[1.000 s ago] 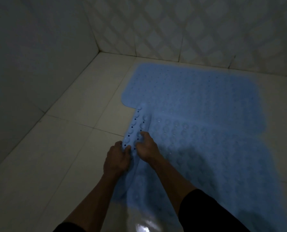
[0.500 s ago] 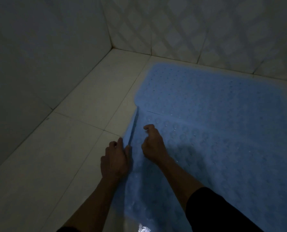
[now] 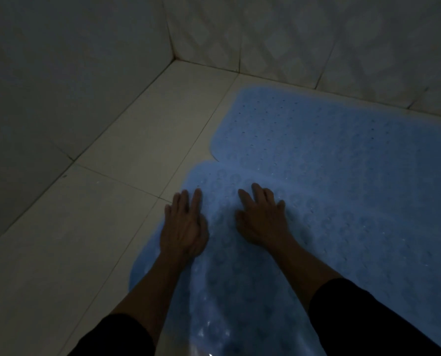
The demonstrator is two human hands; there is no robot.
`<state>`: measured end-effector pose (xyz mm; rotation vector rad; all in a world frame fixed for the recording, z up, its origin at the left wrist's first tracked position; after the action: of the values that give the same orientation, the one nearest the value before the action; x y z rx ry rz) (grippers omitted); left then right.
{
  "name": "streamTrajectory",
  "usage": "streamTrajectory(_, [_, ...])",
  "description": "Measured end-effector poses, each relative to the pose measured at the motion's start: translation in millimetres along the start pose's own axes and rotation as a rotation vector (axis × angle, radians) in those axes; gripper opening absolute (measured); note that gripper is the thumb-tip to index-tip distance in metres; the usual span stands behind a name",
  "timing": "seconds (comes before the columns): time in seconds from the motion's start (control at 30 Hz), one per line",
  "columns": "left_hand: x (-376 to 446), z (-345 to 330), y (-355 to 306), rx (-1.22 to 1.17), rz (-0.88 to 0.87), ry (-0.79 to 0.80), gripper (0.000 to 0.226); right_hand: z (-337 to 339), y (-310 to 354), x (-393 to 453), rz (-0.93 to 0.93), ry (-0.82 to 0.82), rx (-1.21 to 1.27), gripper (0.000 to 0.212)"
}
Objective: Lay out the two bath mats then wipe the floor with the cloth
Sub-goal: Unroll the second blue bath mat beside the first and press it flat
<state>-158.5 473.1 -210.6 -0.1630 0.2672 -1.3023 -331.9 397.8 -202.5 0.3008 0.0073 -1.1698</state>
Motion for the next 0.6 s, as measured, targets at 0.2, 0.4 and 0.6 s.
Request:
streamTrajectory(0.2, [2,-20,-7,0.021,0.050,0.017,0.072,-15,-4,0,-0.021,0.023,0.054,0.067])
streamTrajectory(0.4, [-3,-19,-9,0.049,0.057,-0.037,0.072,-22,-3,-5,-0.027,-0.033,0.073,0.069])
streamTrajectory(0.6, [24,-18,-20,0.139,0.067,-0.083,0.071,-25,-9,1,-0.034,-0.085,0.050,0.071])
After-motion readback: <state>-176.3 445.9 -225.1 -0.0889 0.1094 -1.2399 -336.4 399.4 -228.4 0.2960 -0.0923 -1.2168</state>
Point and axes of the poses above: each hand's wrist, its own x-axis towards the middle knuckle, its own z-axis out of the back of the hand, y = z × x, the point moved 3 cm from there along x, towards the middle knuckle, and after that the axes turned 3 degrees about -y, right-handed, at the moved point
